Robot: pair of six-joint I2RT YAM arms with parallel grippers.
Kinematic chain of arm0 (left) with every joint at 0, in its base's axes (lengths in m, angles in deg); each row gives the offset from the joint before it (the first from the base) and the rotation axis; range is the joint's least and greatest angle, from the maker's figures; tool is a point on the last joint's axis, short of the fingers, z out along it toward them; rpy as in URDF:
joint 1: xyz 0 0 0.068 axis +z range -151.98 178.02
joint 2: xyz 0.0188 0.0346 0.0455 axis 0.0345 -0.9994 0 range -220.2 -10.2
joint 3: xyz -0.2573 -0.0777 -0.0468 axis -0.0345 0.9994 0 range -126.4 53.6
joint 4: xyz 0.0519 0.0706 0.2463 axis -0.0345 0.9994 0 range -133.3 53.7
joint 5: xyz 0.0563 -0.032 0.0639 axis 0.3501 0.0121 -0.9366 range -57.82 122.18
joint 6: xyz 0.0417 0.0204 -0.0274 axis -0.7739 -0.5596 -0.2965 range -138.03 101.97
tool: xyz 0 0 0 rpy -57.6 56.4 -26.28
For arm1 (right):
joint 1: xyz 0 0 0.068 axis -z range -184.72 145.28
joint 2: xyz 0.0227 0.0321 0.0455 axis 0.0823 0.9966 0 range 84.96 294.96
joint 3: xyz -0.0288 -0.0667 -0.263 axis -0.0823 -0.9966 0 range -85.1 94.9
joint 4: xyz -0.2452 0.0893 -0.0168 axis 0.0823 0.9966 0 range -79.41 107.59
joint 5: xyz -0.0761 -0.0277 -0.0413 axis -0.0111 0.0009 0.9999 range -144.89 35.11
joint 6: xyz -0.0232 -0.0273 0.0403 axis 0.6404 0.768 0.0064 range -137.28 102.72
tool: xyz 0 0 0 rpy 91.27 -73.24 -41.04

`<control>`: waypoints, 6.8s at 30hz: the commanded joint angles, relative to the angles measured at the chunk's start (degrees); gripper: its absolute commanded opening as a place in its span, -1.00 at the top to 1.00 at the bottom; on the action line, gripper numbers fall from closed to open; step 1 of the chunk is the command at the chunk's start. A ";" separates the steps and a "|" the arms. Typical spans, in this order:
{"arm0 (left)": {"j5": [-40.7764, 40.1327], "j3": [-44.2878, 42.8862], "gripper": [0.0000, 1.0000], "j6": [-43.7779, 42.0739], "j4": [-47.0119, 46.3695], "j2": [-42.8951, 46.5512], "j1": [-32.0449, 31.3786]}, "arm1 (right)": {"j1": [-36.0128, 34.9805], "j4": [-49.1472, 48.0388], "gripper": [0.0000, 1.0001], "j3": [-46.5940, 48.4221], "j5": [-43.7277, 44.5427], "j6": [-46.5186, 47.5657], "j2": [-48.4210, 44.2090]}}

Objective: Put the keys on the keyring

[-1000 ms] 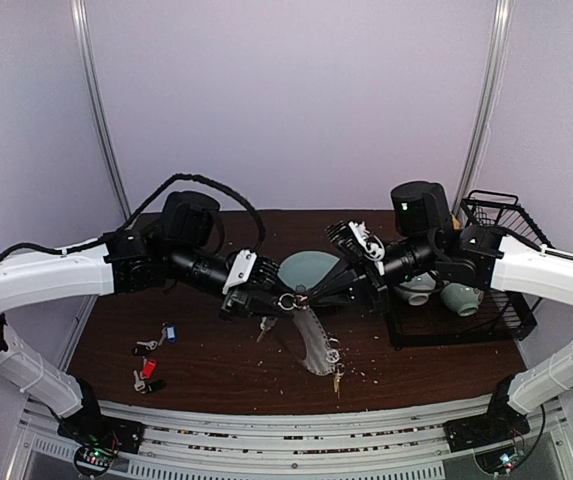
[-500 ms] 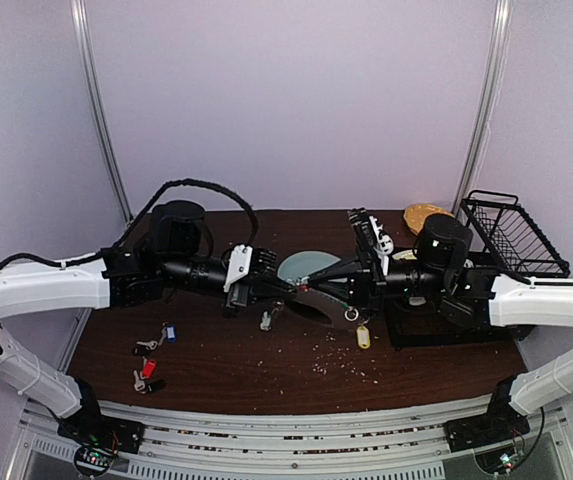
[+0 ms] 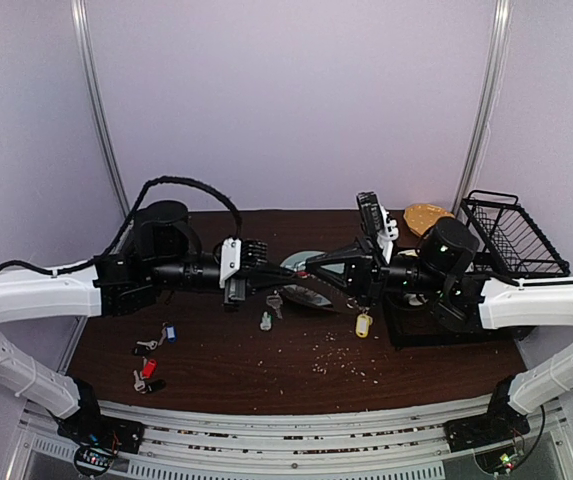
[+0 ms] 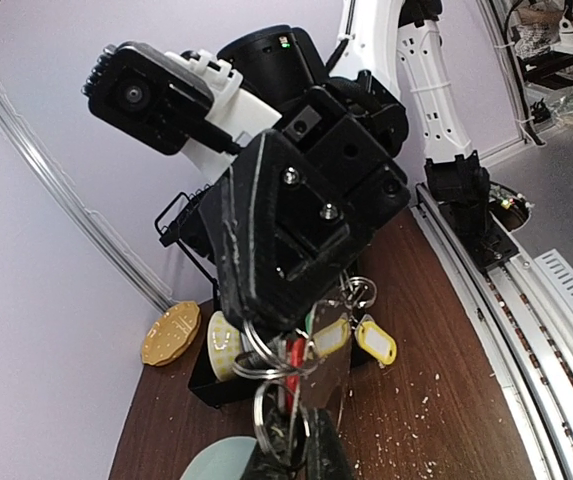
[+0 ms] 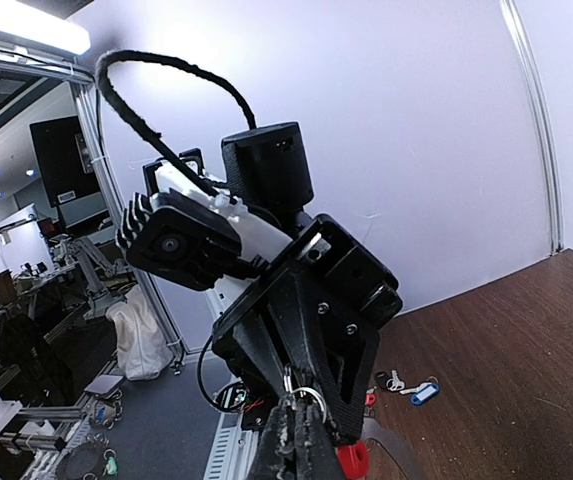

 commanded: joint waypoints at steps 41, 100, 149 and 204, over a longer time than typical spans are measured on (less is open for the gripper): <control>-9.61 -8.04 0.67 18.02 4.16 -1.48 -3.13 | -1.27 3.47 1.00 -0.62 12.36 13.36 -3.37; -14.72 -4.03 1.00 13.26 9.78 -13.59 -0.80 | -1.16 16.46 0.63 -2.95 9.90 28.19 6.11; -17.93 -4.06 1.00 8.40 12.56 -11.03 -0.84 | 5.94 11.35 0.74 1.75 -1.32 31.76 15.88; -4.60 4.74 0.38 9.03 5.28 -5.58 3.74 | 6.76 5.19 1.00 -0.79 -6.45 31.24 17.26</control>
